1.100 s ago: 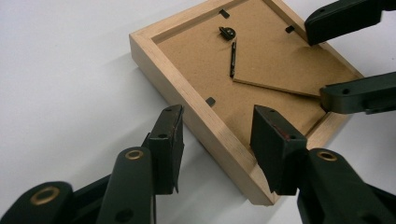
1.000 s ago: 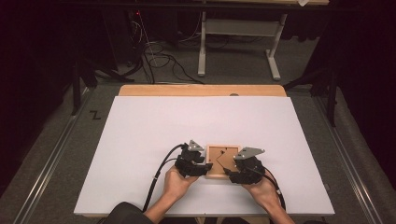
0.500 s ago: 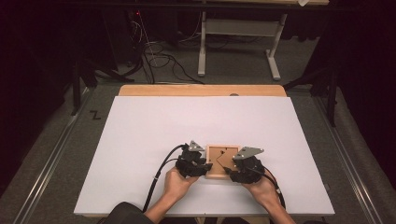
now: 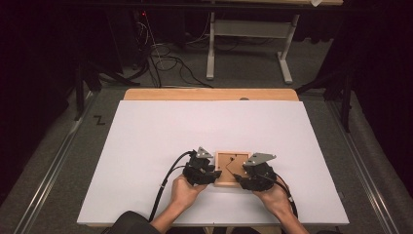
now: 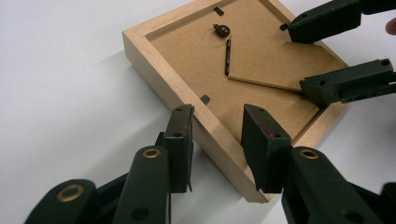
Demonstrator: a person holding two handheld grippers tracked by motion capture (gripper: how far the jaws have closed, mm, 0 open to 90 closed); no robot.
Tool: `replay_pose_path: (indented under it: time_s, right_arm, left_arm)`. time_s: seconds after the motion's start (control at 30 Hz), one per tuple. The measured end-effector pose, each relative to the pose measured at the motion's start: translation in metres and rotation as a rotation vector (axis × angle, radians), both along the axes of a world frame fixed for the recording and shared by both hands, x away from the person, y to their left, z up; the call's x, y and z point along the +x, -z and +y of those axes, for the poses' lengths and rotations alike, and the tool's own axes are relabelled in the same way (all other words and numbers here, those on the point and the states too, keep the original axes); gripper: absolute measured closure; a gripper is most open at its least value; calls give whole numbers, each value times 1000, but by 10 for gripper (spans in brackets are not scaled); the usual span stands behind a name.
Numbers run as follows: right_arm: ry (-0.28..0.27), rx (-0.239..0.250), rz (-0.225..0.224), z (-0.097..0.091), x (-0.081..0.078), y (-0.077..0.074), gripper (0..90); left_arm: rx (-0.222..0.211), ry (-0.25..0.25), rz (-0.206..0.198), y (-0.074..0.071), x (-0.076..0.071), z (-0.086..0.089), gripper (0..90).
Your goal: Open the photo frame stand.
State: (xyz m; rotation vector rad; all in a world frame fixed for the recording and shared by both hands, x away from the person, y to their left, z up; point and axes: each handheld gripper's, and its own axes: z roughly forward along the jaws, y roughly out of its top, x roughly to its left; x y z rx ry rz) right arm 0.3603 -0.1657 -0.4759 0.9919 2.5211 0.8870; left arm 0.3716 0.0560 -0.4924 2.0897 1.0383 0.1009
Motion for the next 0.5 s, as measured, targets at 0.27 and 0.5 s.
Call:
replay_pose_path:
  time_s: [0.27, 0.5]
  right_arm:
    - [-4, 7, -1, 0, 1, -2, 515]
    - [-4, 13, -4, -1, 0, -4, 515]
  left_arm:
    - [2, 3, -3, 0, 0, 0, 638]
    - [2, 4, -4, 0, 0, 0, 638]
